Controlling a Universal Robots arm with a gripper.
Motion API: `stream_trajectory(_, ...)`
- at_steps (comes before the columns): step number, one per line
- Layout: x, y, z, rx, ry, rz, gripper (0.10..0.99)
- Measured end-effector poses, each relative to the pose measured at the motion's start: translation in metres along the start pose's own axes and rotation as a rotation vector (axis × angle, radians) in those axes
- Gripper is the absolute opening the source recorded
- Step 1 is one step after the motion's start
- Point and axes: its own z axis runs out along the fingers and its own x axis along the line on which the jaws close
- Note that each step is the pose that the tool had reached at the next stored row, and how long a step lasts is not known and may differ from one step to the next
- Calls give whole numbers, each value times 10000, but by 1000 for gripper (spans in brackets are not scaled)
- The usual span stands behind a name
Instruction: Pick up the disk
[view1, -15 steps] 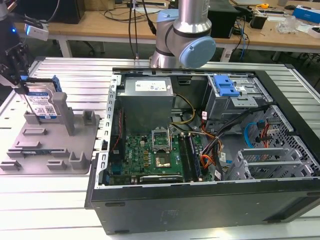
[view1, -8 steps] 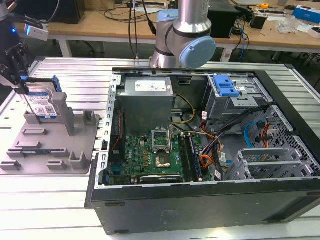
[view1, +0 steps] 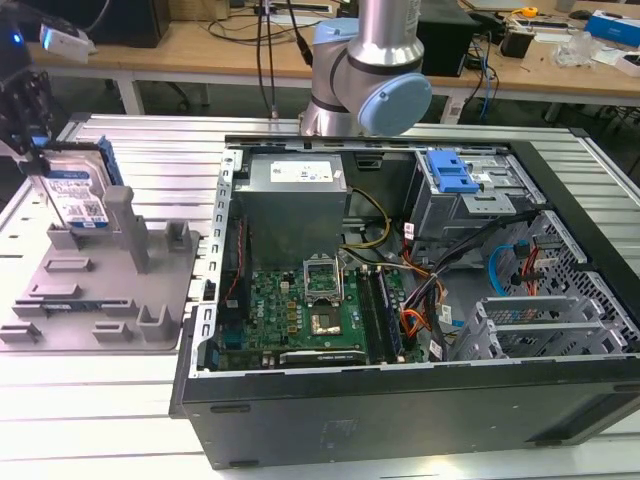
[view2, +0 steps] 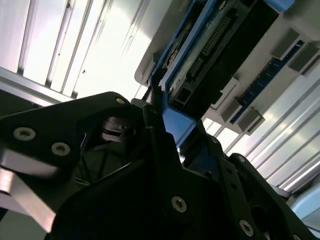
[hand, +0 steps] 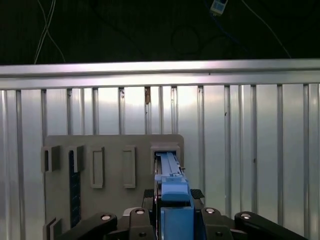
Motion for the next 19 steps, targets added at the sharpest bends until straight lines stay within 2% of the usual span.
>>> stream_trajectory(3, 5, 1, -175, 1, 11, -5, 369)
stream_trajectory(4, 8, 1, -253, 4, 11, -5, 369)
stream_trajectory(6, 11, 2, -342, 6, 11, -6, 369)
stream_trajectory(8, 17, 3, -540, 11, 11, -8, 369)
stream_trajectory(10, 21, 3, -645, 11, 11, -8, 369)
stream_trajectory(11, 24, 4, -735, 16, 11, -10, 369)
stream_trajectory(19, 36, 6, -1132, 28, 11, -19, 369)
